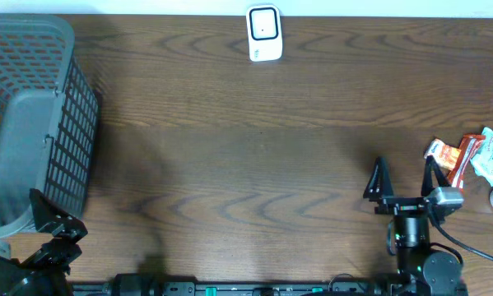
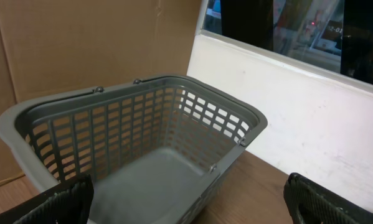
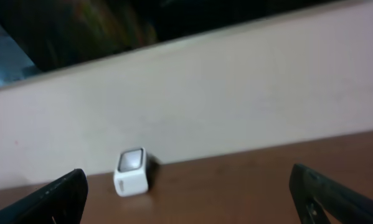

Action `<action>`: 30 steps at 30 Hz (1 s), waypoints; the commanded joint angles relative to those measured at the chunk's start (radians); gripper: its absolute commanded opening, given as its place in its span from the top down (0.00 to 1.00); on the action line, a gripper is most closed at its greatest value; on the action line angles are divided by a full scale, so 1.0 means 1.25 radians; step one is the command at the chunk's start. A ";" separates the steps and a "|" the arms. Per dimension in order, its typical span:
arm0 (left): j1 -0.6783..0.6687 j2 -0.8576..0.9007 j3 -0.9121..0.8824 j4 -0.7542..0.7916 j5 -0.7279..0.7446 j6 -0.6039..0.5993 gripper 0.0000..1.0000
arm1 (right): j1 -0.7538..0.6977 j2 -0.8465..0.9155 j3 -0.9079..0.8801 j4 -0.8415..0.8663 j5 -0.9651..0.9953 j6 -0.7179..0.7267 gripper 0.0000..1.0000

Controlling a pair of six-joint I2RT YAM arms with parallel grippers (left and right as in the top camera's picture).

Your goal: Scan the item barcode

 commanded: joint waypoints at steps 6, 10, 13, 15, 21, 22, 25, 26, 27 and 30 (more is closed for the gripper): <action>0.002 -0.005 -0.003 0.000 -0.007 0.001 0.02 | 0.014 -0.008 -0.055 -0.030 0.026 0.007 0.01; 0.002 -0.005 -0.003 0.000 -0.007 0.001 0.02 | 0.016 -0.008 -0.055 -0.073 0.029 0.007 0.01; 0.002 -0.005 -0.003 0.000 -0.007 0.001 0.02 | 0.016 -0.008 -0.055 -0.134 0.029 0.007 0.01; 0.002 -0.005 -0.003 0.000 -0.007 0.001 0.02 | 0.016 -0.008 -0.055 -0.188 0.028 0.006 0.01; 0.002 -0.005 -0.003 0.000 -0.007 0.001 0.02 | 0.016 -0.008 -0.055 -0.183 0.028 0.007 0.01; 0.002 -0.005 -0.003 0.000 -0.007 0.001 0.02 | 0.016 -0.008 -0.055 -0.183 0.028 0.007 0.01; 0.002 -0.005 -0.003 0.000 -0.007 0.001 0.02 | 0.016 -0.008 -0.055 -0.183 0.028 0.007 0.01; 0.002 -0.005 -0.003 0.000 -0.007 0.001 0.02 | 0.016 -0.008 -0.055 -0.183 0.028 0.007 0.01; 0.002 -0.005 -0.003 0.000 -0.007 0.001 0.02 | 0.016 -0.008 -0.055 -0.183 0.028 0.007 0.01; 0.002 -0.005 -0.003 0.000 -0.007 0.001 0.02 | 0.016 -0.008 -0.055 -0.183 0.028 0.007 0.01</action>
